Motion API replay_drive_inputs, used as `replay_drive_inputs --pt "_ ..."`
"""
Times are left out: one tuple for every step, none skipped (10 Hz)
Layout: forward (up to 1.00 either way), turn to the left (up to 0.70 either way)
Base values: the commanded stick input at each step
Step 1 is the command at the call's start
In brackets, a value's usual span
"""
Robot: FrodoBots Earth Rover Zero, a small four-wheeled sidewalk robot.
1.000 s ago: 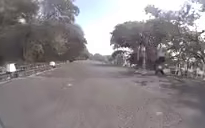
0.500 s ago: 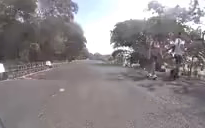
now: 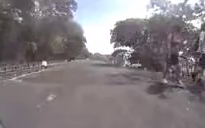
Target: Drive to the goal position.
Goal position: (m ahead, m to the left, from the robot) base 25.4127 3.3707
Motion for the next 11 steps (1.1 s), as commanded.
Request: replay_drive_inputs --pt "0.85 0.01" --pt "0.85 0.01" --pt "0.85 0.03" --pt "0.85 0.05" --pt "0.85 0.32" --pt "0.85 0.28" --pt "0.85 0.01" --pt "0.85 0.01" --pt "0.85 0.01" --pt "0.85 0.01" --pt "0.85 0.01"
